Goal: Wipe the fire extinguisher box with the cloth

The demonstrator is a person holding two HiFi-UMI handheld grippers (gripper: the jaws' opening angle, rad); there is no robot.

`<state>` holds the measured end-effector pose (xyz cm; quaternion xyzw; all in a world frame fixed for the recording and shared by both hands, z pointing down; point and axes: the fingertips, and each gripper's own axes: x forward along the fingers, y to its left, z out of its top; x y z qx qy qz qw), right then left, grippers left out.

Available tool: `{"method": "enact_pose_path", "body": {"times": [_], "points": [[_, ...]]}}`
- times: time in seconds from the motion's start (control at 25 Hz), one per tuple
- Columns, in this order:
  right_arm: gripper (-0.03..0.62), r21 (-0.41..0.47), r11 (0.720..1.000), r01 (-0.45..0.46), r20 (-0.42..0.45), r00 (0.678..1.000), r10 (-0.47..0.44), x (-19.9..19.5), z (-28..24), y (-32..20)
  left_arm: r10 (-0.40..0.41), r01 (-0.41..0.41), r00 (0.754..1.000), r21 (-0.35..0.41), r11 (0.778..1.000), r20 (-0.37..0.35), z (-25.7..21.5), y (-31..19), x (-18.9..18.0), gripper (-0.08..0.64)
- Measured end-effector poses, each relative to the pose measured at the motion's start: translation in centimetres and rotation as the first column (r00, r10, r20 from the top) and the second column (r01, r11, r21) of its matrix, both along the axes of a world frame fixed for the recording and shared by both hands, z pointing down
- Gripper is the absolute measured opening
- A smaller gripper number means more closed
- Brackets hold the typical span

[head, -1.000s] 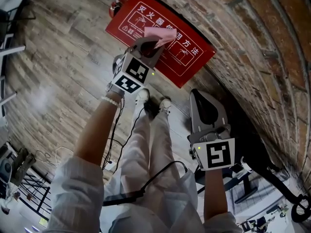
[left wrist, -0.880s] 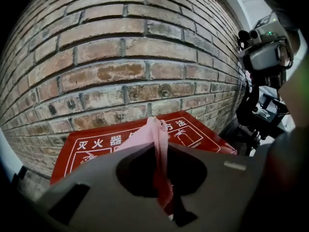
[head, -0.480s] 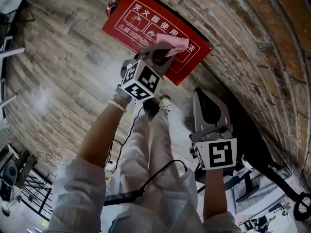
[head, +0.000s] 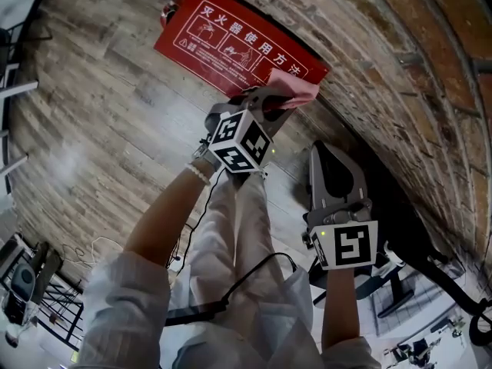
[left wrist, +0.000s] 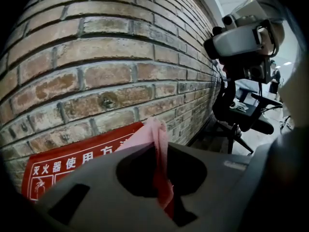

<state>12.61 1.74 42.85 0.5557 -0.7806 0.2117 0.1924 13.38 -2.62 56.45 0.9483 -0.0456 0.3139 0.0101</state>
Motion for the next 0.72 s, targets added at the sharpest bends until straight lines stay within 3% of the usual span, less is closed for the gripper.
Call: {"method": "enact_pose_path", "body": {"times": [0.2,0.36,0.52,0.72], "points": [[0.009,-0.005,1.000,-0.005,0.002,1.000,0.005,0.2,0.0,0.6,0.055,-0.056,0.998,0.006,0.998,0.014,0.3,1.7,1.2,0.009],[0.009,-0.006,1.000,0.003,0.003,1.000,-0.002,-0.1,0.0,0.8,0.053,-0.053,0.999,-0.002,0.999,0.010,0.2,1.7,1.2,0.009],[0.009,-0.009,1.000,-0.002,0.001,1.000,0.002,-0.2,-0.1,0.8,0.003,-0.004,1.000,-0.004,1.000,-0.028,-0.9,0.8,0.5,0.011],[0.009,-0.008,1.000,0.006,-0.004,1.000,-0.006,-0.6,-0.4,0.4,-0.112,0.114,0.988,0.019,0.993,-0.106,-3.8,-1.7,-2.3,0.011]]}}
